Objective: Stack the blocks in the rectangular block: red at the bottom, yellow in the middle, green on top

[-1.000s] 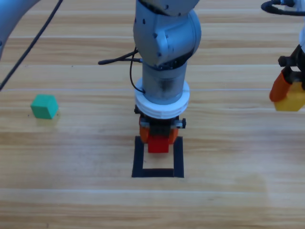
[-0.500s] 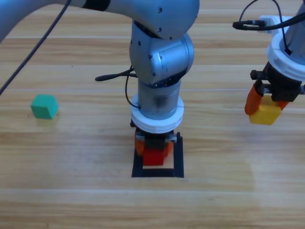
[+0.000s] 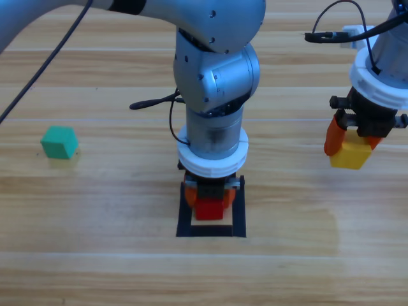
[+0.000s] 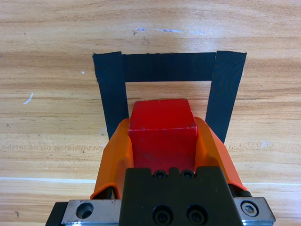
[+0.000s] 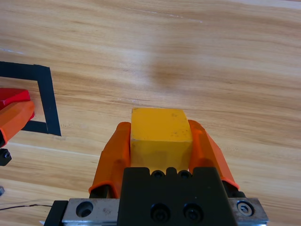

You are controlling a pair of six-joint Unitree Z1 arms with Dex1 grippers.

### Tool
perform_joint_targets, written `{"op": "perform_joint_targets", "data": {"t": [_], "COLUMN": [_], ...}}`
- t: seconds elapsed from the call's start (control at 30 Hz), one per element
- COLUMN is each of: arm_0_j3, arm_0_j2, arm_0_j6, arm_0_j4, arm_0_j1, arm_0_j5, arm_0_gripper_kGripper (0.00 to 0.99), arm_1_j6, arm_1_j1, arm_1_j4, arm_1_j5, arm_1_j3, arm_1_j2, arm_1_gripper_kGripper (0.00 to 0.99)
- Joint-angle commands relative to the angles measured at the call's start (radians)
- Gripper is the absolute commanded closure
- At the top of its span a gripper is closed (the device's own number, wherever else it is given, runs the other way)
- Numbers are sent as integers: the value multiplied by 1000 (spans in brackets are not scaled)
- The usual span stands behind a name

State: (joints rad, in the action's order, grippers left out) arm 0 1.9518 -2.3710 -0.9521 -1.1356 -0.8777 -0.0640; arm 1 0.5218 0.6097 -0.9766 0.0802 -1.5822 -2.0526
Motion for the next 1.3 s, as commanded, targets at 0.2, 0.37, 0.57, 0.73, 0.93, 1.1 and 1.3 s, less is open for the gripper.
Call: {"op": "perform_joint_targets", "data": {"t": [0.2, 0.37, 0.57, 0.73, 0.93, 1.1, 1.3], "arm_0_j3": [-34, -37, -57, -40, 35, 10, -146], "arm_0_j2": [13, 15, 56, 70, 111, 282, 484], "arm_0_j6": [18, 35, 39, 41, 70, 122, 314], "arm_0_j4": [10, 28, 30, 28, 8, -35, -33], "arm_0_j1": [-13, -17, -23, -27, -27, 10, 210], "arm_0_j5": [6, 15, 20, 21, 0, -117, -171], "arm_0_gripper_kGripper": [990, 244, 0, 0, 0, 0, 0], "arm_1_j6": [3, 0, 0, 1, -2, 30, 53], "arm_1_j1": [21, 19, 21, 21, 41, 107, 196], "arm_1_j4": [-16, -16, -14, -14, -27, -123, -292], "arm_1_j5": [-7, -7, -7, -7, -14, -62, -60], "arm_1_j3": [2, 4, 2, 2, -13, -122, -354], "arm_1_j2": [-35, -35, -35, -35, -24, -61, -178], "arm_1_gripper_kGripper": [990, 990, 990, 990, 990, 990, 990]}}
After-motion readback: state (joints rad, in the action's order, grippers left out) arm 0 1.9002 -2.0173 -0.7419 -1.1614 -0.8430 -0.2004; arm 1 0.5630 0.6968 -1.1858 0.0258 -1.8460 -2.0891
